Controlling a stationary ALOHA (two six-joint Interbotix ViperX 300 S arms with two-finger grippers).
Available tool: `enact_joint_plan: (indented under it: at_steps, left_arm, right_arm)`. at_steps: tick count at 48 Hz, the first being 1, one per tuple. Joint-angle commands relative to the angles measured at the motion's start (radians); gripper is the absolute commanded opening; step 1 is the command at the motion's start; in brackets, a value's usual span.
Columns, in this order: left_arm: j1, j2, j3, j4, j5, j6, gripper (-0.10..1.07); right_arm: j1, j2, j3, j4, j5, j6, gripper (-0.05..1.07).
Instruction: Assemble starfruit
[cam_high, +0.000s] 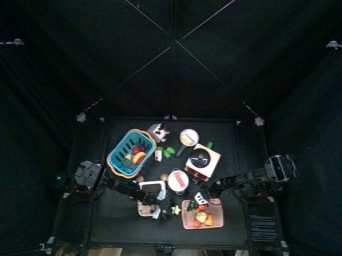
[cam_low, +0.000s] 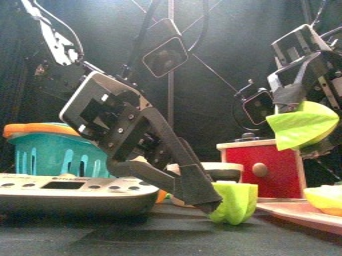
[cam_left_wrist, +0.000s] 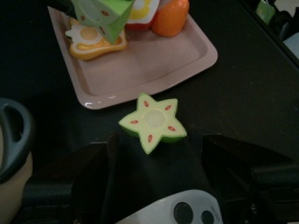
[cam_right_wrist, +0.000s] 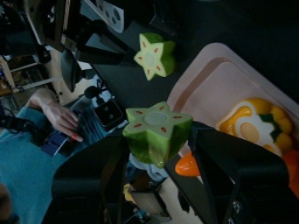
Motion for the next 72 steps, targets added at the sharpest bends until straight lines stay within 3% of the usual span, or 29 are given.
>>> enact_joint_plan:
  at_steps: [1, 32, 55, 72]
  left_arm:
    - [0.003, -0.002, -0.017, -0.002, -0.025, 0.003, 0.97]
    - [0.008, 0.026, -0.032, -0.054, -0.101, 0.012, 0.96]
    - [0.009, 0.048, -0.043, -0.054, -0.104, 0.015, 0.94]
    - [0.009, 0.029, -0.034, -0.052, -0.064, 0.014, 0.71]
  right_arm:
    - [0.000, -0.012, -0.020, 0.000, -0.006, -0.002, 0.65]
    - [0.002, -0.005, -0.020, 0.002, -0.005, -0.002, 0.65]
    - [0.002, -0.005, -0.020, 0.002, -0.006, -0.002, 0.65]
    - [0.003, -0.005, -0.023, 0.003, -0.006, -0.002, 0.65]
